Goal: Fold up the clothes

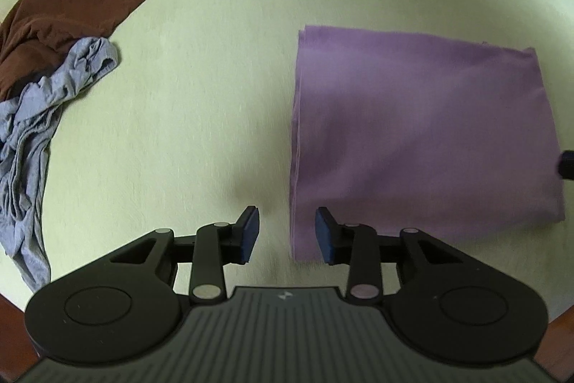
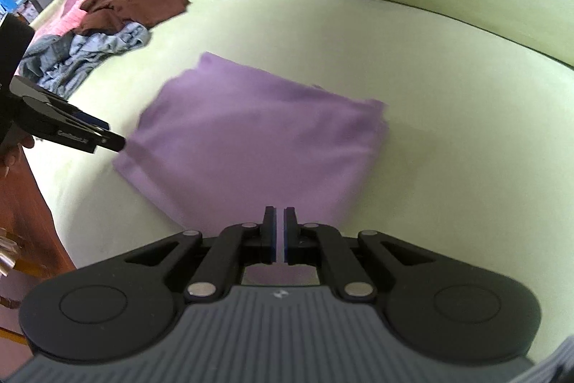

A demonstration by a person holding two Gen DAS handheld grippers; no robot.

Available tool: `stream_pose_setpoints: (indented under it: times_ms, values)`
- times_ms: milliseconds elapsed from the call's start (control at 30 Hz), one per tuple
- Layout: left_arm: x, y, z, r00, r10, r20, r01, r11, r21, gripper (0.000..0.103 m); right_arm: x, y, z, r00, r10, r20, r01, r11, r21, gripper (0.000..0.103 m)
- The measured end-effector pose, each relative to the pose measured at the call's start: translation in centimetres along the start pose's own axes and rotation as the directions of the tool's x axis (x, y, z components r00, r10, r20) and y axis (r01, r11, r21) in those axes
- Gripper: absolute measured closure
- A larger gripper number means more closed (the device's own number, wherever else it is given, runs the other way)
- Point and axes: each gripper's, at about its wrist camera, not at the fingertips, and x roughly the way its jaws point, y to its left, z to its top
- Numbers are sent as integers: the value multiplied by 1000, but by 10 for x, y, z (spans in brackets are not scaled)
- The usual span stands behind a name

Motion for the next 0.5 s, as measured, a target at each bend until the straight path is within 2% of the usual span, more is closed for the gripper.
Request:
stream_pose_setpoints:
  times_ms: [67,133,233,333,500]
  values:
    - [1,1,0,1000,11,-5,-11,1000,-3,61,10,1,0,1000,-19,-8,19,1000,-4,101]
    - [-1,4,-2,1000,10,-12,-10,1000,-18,61,19,-7,-3,996,-72,-50,72,997,-6,102]
    - [-9,7,-5,1000,-12,-8,11,999,-48,61,4,-16,6,997,-74,-8,74,997,0,98]
    - [-17,2,-6,999,-53,7,53,996,-67,61,-5,-24,28,997,-67,38,69,996,-60,98]
    - [-15,-30,0,991,-111,73,115,992,-53,61,22,-35,58,999,-25,43,33,975,-219,98]
